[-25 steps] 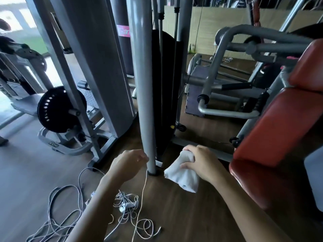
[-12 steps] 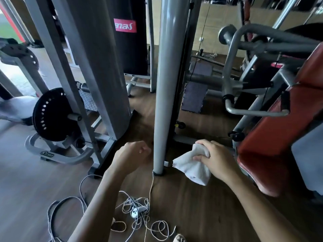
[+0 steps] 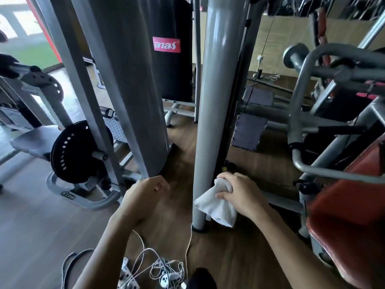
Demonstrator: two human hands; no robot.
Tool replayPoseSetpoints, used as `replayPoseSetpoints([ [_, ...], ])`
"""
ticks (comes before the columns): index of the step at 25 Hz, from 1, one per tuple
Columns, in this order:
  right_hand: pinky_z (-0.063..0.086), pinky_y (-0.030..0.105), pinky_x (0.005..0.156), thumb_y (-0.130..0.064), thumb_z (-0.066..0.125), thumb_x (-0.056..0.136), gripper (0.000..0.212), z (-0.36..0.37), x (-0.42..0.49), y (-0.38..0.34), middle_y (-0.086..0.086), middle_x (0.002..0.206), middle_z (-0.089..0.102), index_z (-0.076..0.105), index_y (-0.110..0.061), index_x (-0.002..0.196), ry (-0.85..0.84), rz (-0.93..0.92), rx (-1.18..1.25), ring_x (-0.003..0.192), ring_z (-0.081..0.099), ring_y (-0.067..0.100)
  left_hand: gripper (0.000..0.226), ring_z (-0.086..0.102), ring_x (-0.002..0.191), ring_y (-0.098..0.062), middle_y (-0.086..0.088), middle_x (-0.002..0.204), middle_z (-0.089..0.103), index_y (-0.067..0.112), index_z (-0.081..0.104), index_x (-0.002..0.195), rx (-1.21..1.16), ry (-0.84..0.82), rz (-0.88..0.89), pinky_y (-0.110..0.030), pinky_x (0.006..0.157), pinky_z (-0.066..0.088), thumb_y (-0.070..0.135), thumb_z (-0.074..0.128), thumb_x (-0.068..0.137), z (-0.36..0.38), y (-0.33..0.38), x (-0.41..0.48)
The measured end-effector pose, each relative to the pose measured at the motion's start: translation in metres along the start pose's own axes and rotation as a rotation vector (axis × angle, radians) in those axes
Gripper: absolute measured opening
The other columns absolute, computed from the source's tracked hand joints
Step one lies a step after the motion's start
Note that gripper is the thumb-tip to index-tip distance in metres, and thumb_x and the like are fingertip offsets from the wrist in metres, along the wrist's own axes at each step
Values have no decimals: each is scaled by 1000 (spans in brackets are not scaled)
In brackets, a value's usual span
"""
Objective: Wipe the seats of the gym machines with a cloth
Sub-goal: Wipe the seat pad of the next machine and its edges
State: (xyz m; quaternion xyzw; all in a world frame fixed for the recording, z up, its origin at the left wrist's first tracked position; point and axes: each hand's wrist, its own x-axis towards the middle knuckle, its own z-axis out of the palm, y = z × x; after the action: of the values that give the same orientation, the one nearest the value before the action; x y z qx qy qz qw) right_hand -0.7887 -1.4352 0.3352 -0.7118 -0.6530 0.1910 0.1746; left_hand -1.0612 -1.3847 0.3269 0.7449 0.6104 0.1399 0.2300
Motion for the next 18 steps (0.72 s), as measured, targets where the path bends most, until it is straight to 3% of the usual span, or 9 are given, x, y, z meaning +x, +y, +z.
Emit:
replayPoseSetpoints([
  [3,51,31,83,-40,79,82,47,8,29,-17,-3,111,61,60,-34,125,15,-17,12,102,63,21,29,64,76,-5,22,77,66,51,60,78,19,-19,-11,-33,72,55,62,34,73,-10,3,28],
  [6,50,31,86,-39,77,84,47,22,61,-35,1,111,63,60,-30,127,36,-52,29,103,64,24,21,65,85,-13,17,85,67,41,64,86,50,-46,-17,-34,75,54,53,47,88,-21,2,65],
  [9,49,31,93,-34,75,87,47,35,112,-55,3,117,65,58,-26,131,46,-75,42,109,63,24,17,65,89,-19,11,92,68,36,68,92,55,-48,-34,-36,80,55,45,53,91,-39,-14,113],
  [15,50,35,96,-30,76,87,47,86,274,-118,3,119,68,60,-23,130,2,-94,65,112,64,24,20,67,96,-22,-2,102,73,24,72,102,33,-67,-27,-34,86,54,36,58,96,-68,-94,262],
  [18,47,33,102,-27,75,89,49,95,369,-140,1,126,67,58,-21,135,-56,44,132,119,61,21,26,66,102,-25,-6,106,72,15,70,109,60,-172,-10,-34,90,52,33,55,99,-91,-136,364],
])
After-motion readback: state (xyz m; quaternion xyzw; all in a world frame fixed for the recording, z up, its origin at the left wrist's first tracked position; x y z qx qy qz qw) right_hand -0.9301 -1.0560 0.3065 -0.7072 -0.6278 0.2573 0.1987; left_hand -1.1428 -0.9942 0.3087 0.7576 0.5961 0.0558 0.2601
